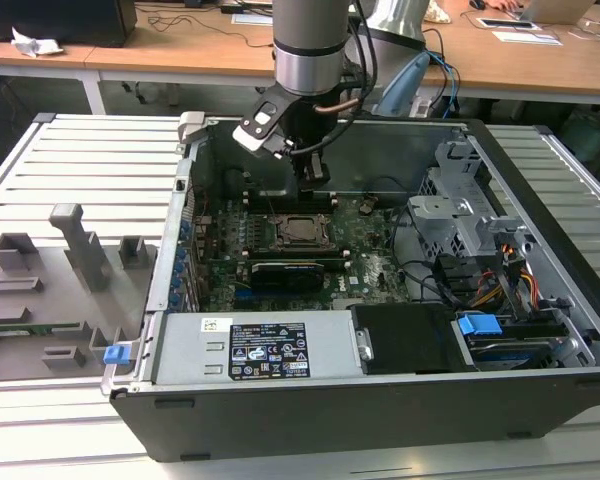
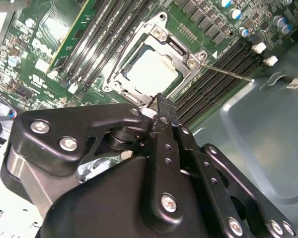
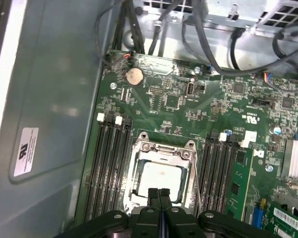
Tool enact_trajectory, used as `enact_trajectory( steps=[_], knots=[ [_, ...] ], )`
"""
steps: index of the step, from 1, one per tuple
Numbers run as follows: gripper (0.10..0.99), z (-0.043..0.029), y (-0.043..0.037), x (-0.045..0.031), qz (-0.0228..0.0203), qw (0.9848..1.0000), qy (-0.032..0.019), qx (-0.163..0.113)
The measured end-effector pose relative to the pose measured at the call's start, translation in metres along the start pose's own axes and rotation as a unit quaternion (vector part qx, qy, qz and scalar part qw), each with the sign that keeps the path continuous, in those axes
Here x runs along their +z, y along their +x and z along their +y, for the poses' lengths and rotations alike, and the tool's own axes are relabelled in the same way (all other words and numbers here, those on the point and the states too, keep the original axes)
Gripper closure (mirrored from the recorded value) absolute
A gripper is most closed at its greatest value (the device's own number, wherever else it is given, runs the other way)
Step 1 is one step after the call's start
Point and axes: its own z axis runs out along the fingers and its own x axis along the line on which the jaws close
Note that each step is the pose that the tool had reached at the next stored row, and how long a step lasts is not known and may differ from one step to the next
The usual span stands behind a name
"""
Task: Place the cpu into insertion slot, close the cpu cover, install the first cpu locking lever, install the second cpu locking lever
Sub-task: 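Install the first cpu locking lever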
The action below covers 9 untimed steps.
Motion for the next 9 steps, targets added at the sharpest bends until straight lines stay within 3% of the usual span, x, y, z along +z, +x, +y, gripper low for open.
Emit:
enact_trajectory(
  steps=[5, 9],
  knots=[
    [0.980, 0.0000, 0.0000, 0.0000, 0.0010, 0.9999, 0.0006, -0.015],
    [0.980, 0.0000, 0.0000, 0.0000, 0.0029, 0.9990, 0.0016, -0.044]
  ],
)
